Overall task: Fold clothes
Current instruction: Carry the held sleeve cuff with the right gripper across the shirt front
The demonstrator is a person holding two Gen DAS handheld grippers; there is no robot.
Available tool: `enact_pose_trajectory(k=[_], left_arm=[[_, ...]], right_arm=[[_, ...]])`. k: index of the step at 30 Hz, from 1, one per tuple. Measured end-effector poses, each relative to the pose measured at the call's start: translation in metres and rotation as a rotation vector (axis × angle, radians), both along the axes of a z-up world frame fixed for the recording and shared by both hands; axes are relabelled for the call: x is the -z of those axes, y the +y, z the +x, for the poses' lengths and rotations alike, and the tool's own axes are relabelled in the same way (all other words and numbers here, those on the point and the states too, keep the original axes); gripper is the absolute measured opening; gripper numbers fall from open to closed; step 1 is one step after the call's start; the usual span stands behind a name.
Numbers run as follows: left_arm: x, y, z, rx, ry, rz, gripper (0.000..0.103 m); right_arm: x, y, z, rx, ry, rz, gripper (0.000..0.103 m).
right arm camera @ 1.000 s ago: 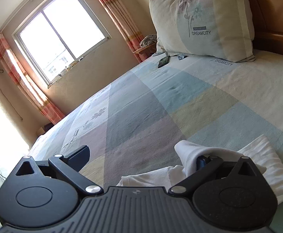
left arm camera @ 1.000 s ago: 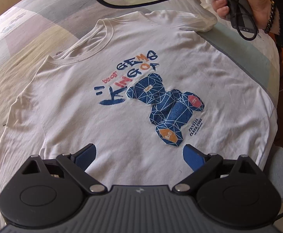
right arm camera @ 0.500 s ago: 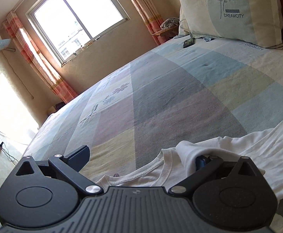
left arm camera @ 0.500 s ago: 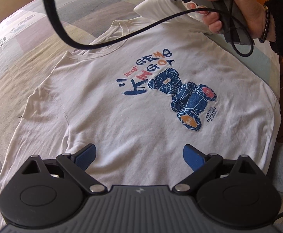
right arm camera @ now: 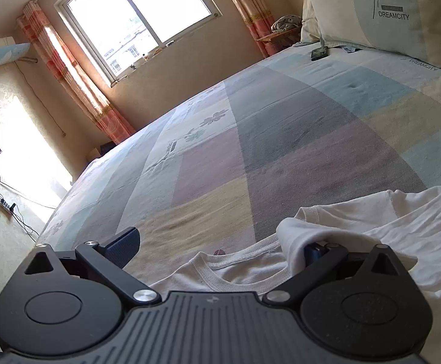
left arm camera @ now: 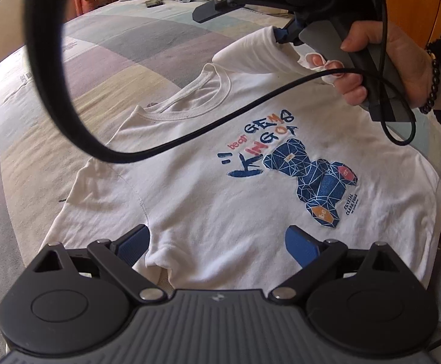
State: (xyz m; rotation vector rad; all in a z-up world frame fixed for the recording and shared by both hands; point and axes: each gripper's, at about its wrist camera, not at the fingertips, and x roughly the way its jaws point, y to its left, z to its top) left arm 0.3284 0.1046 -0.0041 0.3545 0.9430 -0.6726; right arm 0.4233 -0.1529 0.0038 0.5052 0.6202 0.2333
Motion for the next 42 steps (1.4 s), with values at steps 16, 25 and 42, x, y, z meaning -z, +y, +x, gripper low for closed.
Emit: enact_pose_trajectory(k=[16,25,42], left_arm=[[-0.022,0.025,-0.011,0.069,-0.008,-0.073,0.096],[-0.024,0.029,-0.020,0.105,0.004,-0.101,0.096],[-0.012,0.051,-0.032,0.028,0.046,-0.115,0.096]], right_arm=[[-0.013,0.059,-0.004,-0.094,0.010,0.002,0.103],[-0.009,0.088,-0.007,-0.138,0.045,0.006,0.103],[0.033,0.141,0.004,-0.272,0.162,-0.020,0.103]])
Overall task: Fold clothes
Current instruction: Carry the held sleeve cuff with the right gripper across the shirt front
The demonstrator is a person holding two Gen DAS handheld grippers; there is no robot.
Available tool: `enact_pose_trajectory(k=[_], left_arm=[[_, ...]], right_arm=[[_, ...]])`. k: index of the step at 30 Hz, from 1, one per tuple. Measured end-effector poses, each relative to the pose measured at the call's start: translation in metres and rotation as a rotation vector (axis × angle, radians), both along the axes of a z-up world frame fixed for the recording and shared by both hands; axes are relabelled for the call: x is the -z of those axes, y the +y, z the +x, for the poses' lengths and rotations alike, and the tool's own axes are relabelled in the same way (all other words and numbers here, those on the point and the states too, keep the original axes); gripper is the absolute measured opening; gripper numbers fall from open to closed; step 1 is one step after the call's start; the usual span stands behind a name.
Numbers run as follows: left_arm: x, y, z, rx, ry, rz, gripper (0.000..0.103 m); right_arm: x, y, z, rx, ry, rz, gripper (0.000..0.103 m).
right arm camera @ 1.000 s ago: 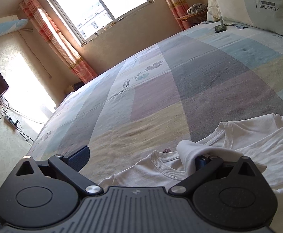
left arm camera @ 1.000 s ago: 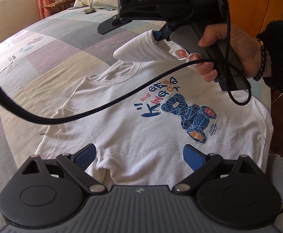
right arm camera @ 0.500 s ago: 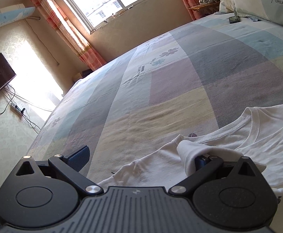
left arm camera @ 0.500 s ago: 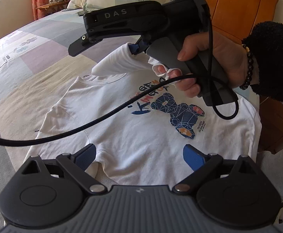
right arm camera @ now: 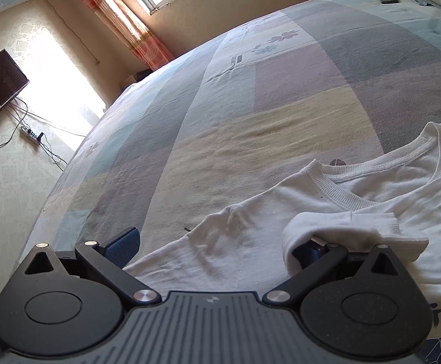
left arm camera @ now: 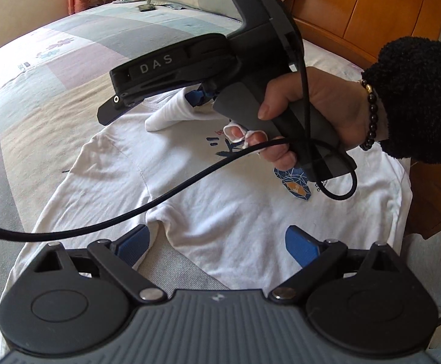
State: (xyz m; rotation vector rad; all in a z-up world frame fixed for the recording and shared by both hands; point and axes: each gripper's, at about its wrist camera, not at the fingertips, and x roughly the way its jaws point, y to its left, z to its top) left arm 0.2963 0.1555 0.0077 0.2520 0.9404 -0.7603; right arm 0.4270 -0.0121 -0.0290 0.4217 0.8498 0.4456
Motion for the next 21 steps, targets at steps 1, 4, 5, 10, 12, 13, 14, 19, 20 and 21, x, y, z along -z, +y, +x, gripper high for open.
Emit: enact_pose_trajectory(k=[1,4,5,10,12,13,14,19,20,21], left_arm=[[0.000,0.000,0.000,-0.003,0.003,-0.003,0.096],[0.002,0.000,0.000,-0.005,0.011,-0.013,0.096],[0.002,-0.001,0.001,-0.005,0.013,-0.013,0.096],[0.006,-0.004,0.001,-0.001,0.026,-0.009,0.096],[0.007,-0.005,0.000,0.007,0.030,-0.006,0.096],[0.008,-0.005,0.000,0.010,0.030,-0.004,0.096],[0.008,-0.005,-0.001,0.013,0.031,-0.002,0.096],[0.011,-0.005,-0.002,0.008,0.041,0.001,0.096],[0.011,-0.006,-0.002,0.007,0.042,-0.001,0.096],[0.011,-0.006,-0.002,0.005,0.042,-0.004,0.096]], right_arm=[[0.003,0.002,0.000,-0.010,0.007,-0.006,0.103],[0.007,0.007,-0.001,-0.035,0.015,-0.018,0.103],[0.007,0.009,-0.002,-0.044,0.011,-0.020,0.103],[0.023,0.024,-0.002,-0.163,0.047,-0.065,0.103],[0.034,0.027,-0.003,-0.196,0.073,-0.102,0.103],[0.037,0.027,-0.004,-0.202,0.082,-0.112,0.103],[0.038,0.024,-0.005,-0.198,0.082,-0.114,0.103],[0.034,0.000,-0.005,-0.083,0.086,-0.087,0.103],[0.035,-0.004,-0.003,-0.051,0.092,-0.081,0.103],[0.035,-0.009,-0.001,-0.020,0.098,-0.074,0.103]])
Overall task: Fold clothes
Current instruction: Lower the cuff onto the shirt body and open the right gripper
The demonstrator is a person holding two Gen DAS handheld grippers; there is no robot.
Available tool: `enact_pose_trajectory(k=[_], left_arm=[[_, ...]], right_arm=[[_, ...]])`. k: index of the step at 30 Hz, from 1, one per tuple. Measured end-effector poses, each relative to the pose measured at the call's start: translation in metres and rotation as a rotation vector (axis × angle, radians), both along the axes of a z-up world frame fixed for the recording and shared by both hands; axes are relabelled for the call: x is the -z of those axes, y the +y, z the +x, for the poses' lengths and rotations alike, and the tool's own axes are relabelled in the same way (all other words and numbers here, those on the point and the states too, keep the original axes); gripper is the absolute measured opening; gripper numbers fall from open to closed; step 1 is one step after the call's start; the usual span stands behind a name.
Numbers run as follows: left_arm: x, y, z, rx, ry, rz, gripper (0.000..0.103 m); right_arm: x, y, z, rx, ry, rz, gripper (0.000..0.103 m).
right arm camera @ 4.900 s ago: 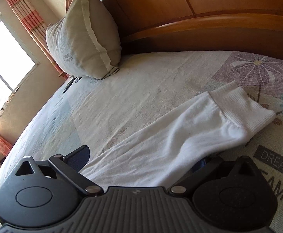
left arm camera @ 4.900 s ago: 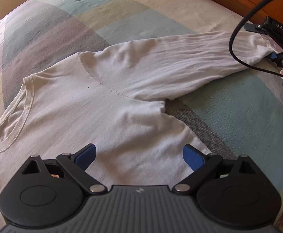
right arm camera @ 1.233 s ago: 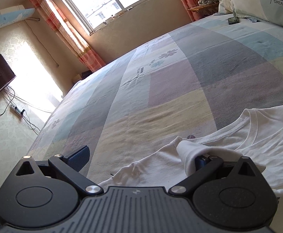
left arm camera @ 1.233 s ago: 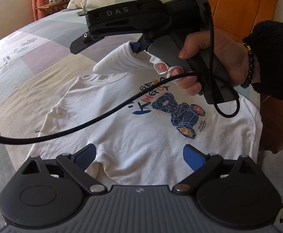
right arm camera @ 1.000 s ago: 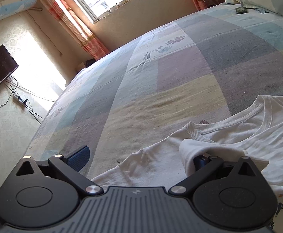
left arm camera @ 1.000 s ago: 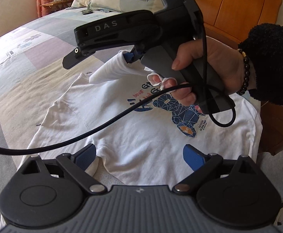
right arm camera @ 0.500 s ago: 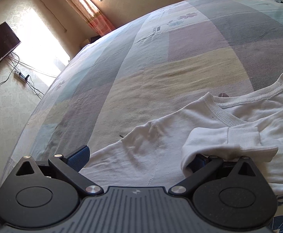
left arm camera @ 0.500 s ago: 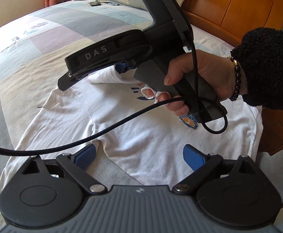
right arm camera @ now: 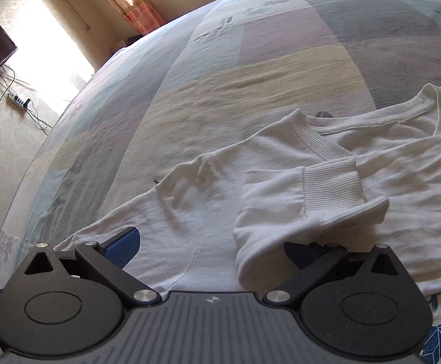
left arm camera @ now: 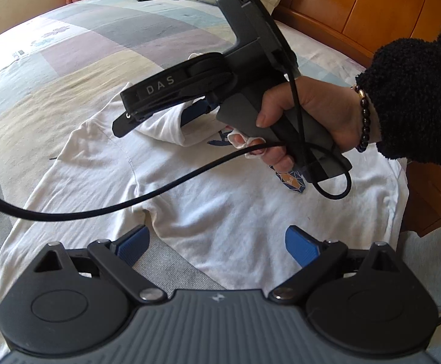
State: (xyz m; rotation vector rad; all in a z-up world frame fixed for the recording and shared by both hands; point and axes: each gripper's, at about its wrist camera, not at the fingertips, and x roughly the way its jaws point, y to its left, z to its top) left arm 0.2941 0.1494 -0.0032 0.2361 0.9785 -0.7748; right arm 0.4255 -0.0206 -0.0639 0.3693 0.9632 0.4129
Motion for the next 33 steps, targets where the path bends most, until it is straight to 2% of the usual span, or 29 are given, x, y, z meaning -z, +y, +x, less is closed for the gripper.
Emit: enact_pose_trajectory(k=[2,4,8,10,12,17,21,23,26,30,33], left_arm=[[0.001,-0.001,-0.001,-0.003,0.005,-0.004,0.096],[0.003,-0.002,-0.002,-0.002,0.010,-0.006,0.096],[0.005,-0.005,-0.006,0.002,0.021,-0.002,0.096],[0.006,-0.006,-0.009,0.004,0.026,-0.001,0.096],[0.007,-0.007,-0.011,0.006,0.032,0.000,0.096],[0.011,-0.009,-0.015,0.001,0.050,0.005,0.096],[0.013,-0.013,-0.020,0.007,0.061,0.015,0.096],[0.014,-0.016,-0.022,0.011,0.065,0.023,0.096],[0.016,-0.023,-0.026,0.019,0.071,0.049,0.096],[0.021,-0.040,-0.028,0.028,0.067,0.096,0.096],[0.028,-0.068,-0.032,0.077,0.015,0.199,0.096]], right_arm=[[-0.001,-0.005,0.002,0.047,-0.007,0.008,0.103],[-0.006,-0.002,0.003,0.041,-0.036,0.000,0.103],[-0.015,0.027,-0.002,-0.164,-0.101,-0.061,0.103],[-0.017,0.041,-0.009,-0.268,-0.135,-0.122,0.103],[-0.017,0.047,-0.014,-0.316,-0.149,-0.156,0.103],[-0.025,0.043,-0.015,-0.244,-0.173,-0.104,0.103],[-0.029,0.070,-0.015,-0.378,-0.183,-0.074,0.103],[-0.029,0.074,-0.017,-0.393,-0.190,-0.078,0.103],[-0.028,0.064,-0.017,-0.355,-0.188,-0.075,0.103],[-0.026,0.018,-0.018,-0.252,-0.176,-0.104,0.103],[-0.029,-0.031,-0.023,-0.178,-0.185,-0.163,0.103]])
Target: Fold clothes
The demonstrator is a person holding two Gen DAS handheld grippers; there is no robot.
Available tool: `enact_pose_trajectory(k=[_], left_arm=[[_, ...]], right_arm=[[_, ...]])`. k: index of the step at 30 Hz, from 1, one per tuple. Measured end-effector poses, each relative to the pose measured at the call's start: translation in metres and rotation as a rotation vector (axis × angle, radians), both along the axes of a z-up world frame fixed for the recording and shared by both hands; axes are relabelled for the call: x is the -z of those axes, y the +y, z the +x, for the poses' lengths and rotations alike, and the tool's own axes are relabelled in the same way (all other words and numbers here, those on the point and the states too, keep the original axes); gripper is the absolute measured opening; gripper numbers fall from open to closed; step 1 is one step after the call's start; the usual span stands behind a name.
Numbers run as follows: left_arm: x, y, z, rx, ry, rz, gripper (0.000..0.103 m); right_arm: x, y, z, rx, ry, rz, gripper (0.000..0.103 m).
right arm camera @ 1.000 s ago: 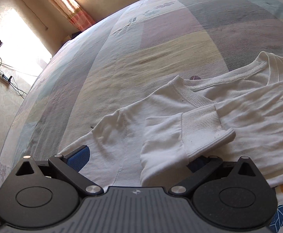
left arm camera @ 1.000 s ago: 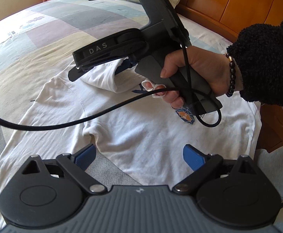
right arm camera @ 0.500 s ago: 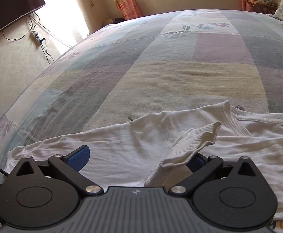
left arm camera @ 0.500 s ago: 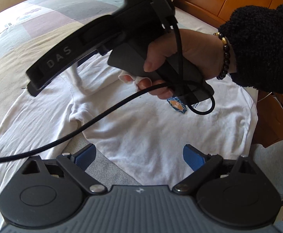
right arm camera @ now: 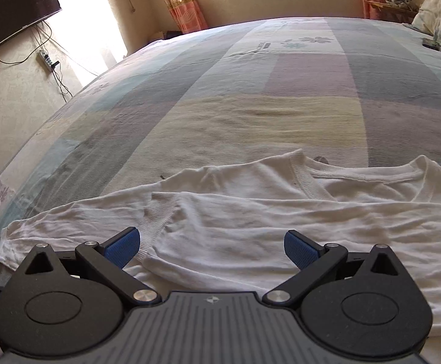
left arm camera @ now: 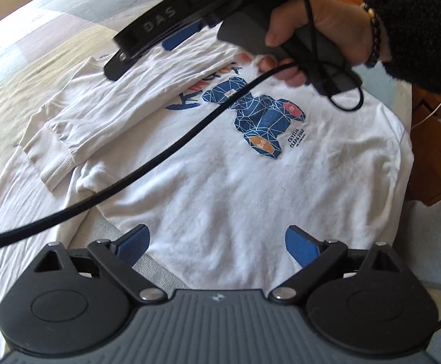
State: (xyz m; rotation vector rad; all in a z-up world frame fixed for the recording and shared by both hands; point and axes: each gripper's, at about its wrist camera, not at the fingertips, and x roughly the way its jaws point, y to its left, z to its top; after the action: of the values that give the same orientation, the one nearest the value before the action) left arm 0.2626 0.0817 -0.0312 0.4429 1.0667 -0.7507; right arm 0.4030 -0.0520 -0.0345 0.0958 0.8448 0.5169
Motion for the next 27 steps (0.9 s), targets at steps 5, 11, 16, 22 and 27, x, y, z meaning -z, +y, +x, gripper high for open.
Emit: enact_pose_trajectory(k=[5,11,16,22,27], left_arm=[[0.008,-0.064,-0.009,0.166,-0.094,0.166,0.096],[0.015,-0.132,-0.009,0.259,-0.054,0.117,0.096],[0.020,-0.168,-0.003,0.291,-0.037,0.136,0.096],[0.027,-0.202,0.005,0.318,-0.003,0.154,0.096],[0.026,-0.204,0.014,0.249,0.055,0.154,0.096]], right_arm=[[-0.013,-0.090,-0.010,0.127,-0.029,-0.066,0.103],[-0.017,-0.171,-0.019,0.165,-0.062,-0.197,0.103],[-0.016,-0.231,-0.028,0.199,-0.072,-0.303,0.103],[0.005,-0.257,-0.034,0.073,-0.050,-0.449,0.103],[0.033,-0.240,-0.016,0.040,-0.057,-0.491,0.103]])
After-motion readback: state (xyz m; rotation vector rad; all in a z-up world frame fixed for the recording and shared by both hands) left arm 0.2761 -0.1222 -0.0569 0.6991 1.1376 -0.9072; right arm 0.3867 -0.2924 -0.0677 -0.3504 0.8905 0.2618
